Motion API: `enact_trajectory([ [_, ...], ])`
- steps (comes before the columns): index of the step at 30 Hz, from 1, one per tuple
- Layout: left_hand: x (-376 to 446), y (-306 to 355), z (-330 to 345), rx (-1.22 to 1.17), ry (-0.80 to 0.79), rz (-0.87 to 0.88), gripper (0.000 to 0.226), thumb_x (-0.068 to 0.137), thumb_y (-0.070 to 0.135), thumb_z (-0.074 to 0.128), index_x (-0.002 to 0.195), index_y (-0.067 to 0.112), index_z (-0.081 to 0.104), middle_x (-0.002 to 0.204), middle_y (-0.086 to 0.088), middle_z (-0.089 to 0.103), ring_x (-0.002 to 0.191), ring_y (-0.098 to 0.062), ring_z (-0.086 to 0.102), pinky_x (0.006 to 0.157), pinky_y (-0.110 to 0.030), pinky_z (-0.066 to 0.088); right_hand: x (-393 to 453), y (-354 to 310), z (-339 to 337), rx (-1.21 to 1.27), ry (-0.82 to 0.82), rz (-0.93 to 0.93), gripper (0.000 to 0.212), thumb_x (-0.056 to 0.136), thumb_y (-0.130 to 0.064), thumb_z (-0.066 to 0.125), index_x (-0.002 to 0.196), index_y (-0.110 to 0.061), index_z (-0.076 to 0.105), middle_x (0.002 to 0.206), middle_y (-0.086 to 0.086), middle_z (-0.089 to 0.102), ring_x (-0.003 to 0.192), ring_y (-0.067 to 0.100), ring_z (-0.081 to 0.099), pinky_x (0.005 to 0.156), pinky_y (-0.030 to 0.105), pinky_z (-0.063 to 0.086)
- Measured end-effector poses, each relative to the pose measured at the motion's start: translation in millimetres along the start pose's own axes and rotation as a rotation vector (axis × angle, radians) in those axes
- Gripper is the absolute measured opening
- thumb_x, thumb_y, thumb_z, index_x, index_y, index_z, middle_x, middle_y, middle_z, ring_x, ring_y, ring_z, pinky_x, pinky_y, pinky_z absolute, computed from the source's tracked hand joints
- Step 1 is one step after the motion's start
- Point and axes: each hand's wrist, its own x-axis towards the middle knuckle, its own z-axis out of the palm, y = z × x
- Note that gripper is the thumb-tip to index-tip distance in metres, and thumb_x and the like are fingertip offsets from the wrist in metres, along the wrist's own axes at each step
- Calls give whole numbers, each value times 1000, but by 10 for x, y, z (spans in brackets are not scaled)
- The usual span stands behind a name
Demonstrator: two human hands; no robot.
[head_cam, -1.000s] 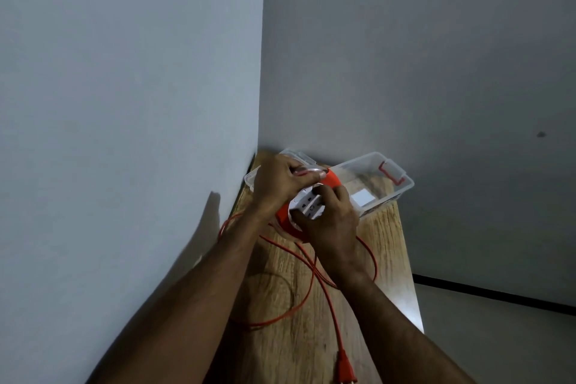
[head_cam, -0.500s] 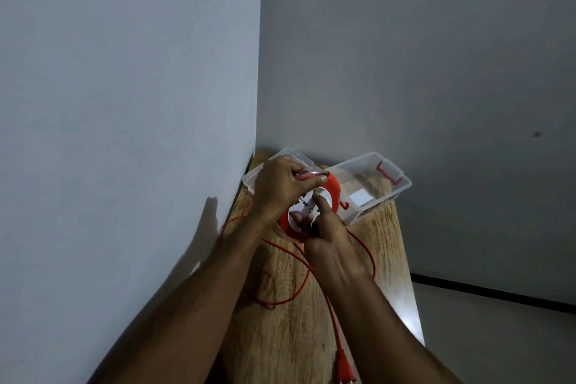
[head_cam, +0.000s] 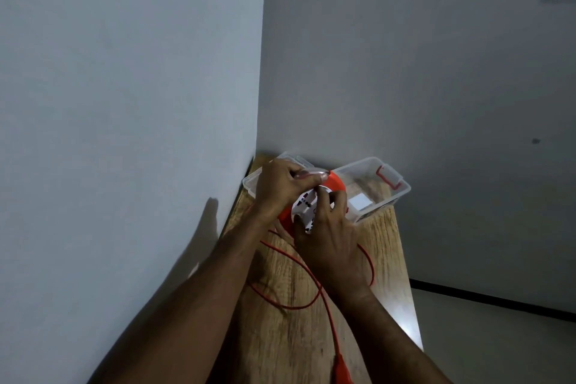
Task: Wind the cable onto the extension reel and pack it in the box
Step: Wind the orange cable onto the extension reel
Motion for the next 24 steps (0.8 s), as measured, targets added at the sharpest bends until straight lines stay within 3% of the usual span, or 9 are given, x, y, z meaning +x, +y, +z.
enact_trajectory([
  [3,19,13,-12,8,-10,6,51,74,65,77,79,14,81,76,-1,77,71,-17,71,68,-43,62,97,29,-14,126,-19,5,63,80,-44,81,130,-18,55,134,11,49,98,23,65,71,19,43],
  [6,16,34,-35,32,15,34,44,77,56,82,77,13,80,72,1,75,65,-13,68,59,-32,58,157,68,-22,253,8,-8,56,76,-40,85,121,-19,59,122,3,60,98,17,65,76,23,55],
  [10,6,44,-35,68,32,63,43,77,57,81,84,15,82,76,5,74,67,-7,67,59,-24,56,133,21,-45,522,66,125,50,72,-29,91,115,-23,66,99,-14,67,83,0,68,66,5,52],
  [13,-5,20,-20,70,36,74,44,78,59,79,90,16,82,82,6,76,72,-4,68,64,-27,60,122,-36,50,654,158,324,46,69,-33,93,105,-24,66,97,-12,68,84,4,69,68,12,58],
  [16,-22,-10,31,74,54,83,54,77,70,73,96,20,82,91,9,78,79,-4,71,70,-31,63,189,-86,151,865,112,785,54,66,-40,93,106,-19,64,106,-2,69,97,18,70,77,41,64],
  [18,-24,-57,94,86,60,118,64,75,81,65,96,22,82,91,10,78,82,-6,72,70,-36,63,301,-204,83,1284,47,1206,72,63,-38,94,118,-10,58,119,7,66,102,24,66,70,43,63],
  [20,-26,-84,134,105,56,147,67,74,84,63,96,23,81,91,10,77,82,-7,72,69,-37,62,358,-266,-10,1571,27,1446,88,73,-37,89,142,-6,43,136,16,58,108,31,63,63,36,56],
  [22,-21,-76,118,97,65,138,63,74,80,67,96,22,82,90,9,77,81,-8,72,69,-37,62,369,-281,-86,1671,-35,1462,80,88,-30,79,149,-3,36,139,21,56,108,34,64,61,35,53],
  [24,-18,-37,70,84,88,114,51,77,67,75,93,19,83,87,6,78,76,-7,71,66,-33,61,352,-241,-102,1710,-110,1398,71,89,-24,78,146,-3,42,133,22,60,102,33,67,63,40,57],
])
